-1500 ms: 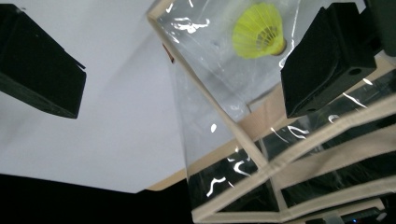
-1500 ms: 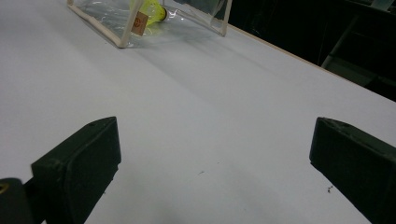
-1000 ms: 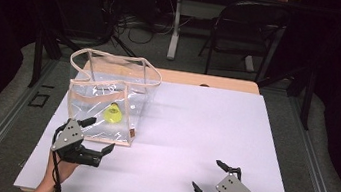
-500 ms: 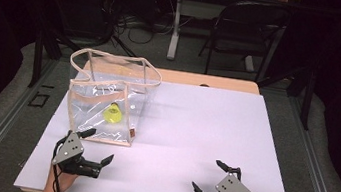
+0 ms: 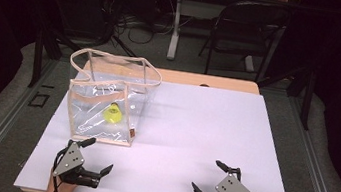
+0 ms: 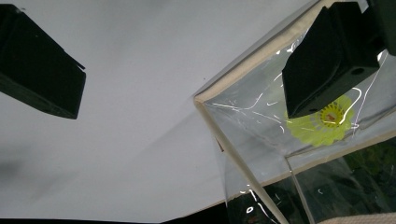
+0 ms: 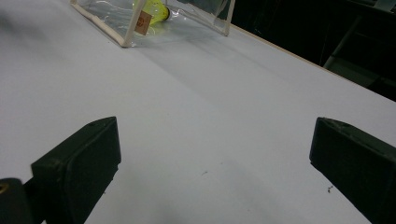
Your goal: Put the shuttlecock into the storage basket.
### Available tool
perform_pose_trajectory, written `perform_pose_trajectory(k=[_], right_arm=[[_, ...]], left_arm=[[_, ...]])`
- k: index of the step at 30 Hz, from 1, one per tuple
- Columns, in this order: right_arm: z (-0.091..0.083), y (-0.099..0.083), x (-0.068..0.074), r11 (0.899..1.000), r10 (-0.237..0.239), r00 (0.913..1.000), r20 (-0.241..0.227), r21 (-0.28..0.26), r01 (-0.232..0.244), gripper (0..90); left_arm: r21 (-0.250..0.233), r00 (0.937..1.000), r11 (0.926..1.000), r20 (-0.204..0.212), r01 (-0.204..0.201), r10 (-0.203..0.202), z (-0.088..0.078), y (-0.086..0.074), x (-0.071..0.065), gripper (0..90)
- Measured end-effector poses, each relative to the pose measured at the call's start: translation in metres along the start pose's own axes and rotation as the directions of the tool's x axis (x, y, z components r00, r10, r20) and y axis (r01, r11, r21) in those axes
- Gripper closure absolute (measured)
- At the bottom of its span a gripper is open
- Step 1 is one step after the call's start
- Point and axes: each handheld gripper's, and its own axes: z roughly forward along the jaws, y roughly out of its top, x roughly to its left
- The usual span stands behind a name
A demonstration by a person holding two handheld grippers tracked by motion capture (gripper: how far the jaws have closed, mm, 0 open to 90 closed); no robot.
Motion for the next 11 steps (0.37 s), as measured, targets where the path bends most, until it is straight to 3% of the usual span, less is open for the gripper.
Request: perform_pose_trajectory(k=[11], right_arm=[[0.0007, 0.0001, 0.0005, 1.000, -0.002, 1.0000, -0.003, 0.002, 0.002, 1.6]], left_arm=[[0.025, 0.9998, 0.9996, 0.015, -0.014, 0.013, 0.0024, -0.0012, -0.0012, 0.0]])
